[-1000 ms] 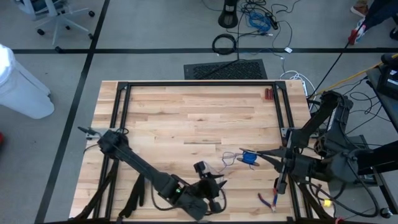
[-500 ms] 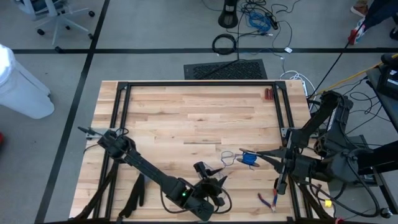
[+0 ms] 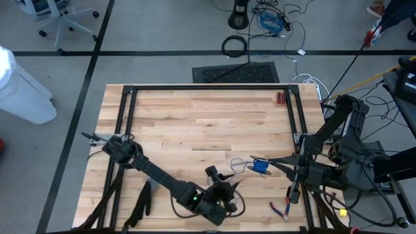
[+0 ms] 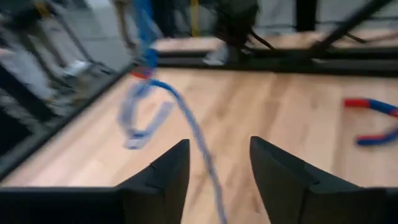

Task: Coil cords
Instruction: Coil the blue wire onto the black spool

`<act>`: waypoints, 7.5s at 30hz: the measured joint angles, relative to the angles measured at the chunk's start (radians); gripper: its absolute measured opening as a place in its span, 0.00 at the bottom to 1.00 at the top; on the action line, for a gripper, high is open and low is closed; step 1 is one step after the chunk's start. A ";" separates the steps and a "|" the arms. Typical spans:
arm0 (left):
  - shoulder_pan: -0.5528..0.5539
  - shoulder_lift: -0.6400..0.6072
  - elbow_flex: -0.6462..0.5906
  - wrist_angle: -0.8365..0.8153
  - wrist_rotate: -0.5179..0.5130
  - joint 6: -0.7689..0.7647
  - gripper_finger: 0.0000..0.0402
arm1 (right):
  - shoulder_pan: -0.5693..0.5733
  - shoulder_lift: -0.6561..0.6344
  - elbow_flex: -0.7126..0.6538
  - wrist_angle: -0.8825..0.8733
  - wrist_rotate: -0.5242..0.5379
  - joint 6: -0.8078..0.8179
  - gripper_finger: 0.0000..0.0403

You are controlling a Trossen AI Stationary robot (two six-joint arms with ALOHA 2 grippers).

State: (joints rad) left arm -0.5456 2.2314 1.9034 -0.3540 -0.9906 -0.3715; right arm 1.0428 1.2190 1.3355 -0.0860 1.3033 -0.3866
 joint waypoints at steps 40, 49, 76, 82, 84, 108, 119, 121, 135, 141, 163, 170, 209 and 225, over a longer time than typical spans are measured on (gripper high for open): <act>-0.470 -0.348 0.013 -0.284 -0.387 0.084 0.00 | 0.000 0.000 0.000 -0.058 0.011 0.061 0.00; -0.614 -0.353 0.013 -0.150 -0.432 0.223 0.00 | 0.000 0.000 0.000 -0.070 0.073 0.063 0.00; -0.759 -0.353 0.013 0.032 -0.582 0.413 0.00 | -0.007 -0.006 0.000 -0.178 0.166 0.147 0.00; -0.767 -0.353 0.013 0.031 -0.582 0.414 0.00 | -0.007 -0.026 0.000 -0.253 0.229 0.206 0.00; -0.773 -0.353 0.013 0.031 -0.582 0.416 0.00 | -0.008 -0.037 0.000 -0.273 0.245 0.214 0.00; -0.832 -0.353 0.012 0.024 -0.500 0.459 0.00 | -0.160 -0.235 0.000 -0.406 0.267 0.297 0.00; -0.610 -0.352 0.006 -0.034 -0.564 0.516 0.01 | -0.157 -0.194 0.000 -0.392 0.188 0.301 0.00; -0.551 -0.352 0.006 -0.054 -0.564 0.512 0.02 | -0.157 -0.185 0.000 -0.389 0.183 0.301 0.00; -0.393 -0.350 0.000 -0.339 -0.400 0.255 0.36 | -0.117 -0.196 0.000 -0.387 0.180 0.290 0.00; -0.399 -0.350 0.000 -0.421 -0.401 0.207 0.43 | -0.073 -0.195 0.000 -0.434 0.167 0.358 0.00; 0.007 -0.211 0.004 -0.116 -0.122 0.213 0.43 | -0.058 -0.089 0.000 -0.387 0.025 0.340 0.00; 0.043 -0.146 0.005 0.222 -0.060 0.414 0.43 | -0.058 -0.089 0.000 -0.375 0.025 0.310 0.00; 0.050 -0.117 0.005 0.259 -0.169 0.491 0.18 | -0.058 -0.084 0.000 -0.324 0.006 0.268 0.00; 0.106 -0.117 0.005 0.233 -0.158 0.430 0.46 | -0.059 -0.084 0.000 -0.321 -0.003 0.266 0.00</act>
State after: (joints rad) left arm -0.4400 2.1139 1.9083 -0.1211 -1.1486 0.0582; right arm 0.9840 1.1355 1.3354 -0.4072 1.3003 -0.1204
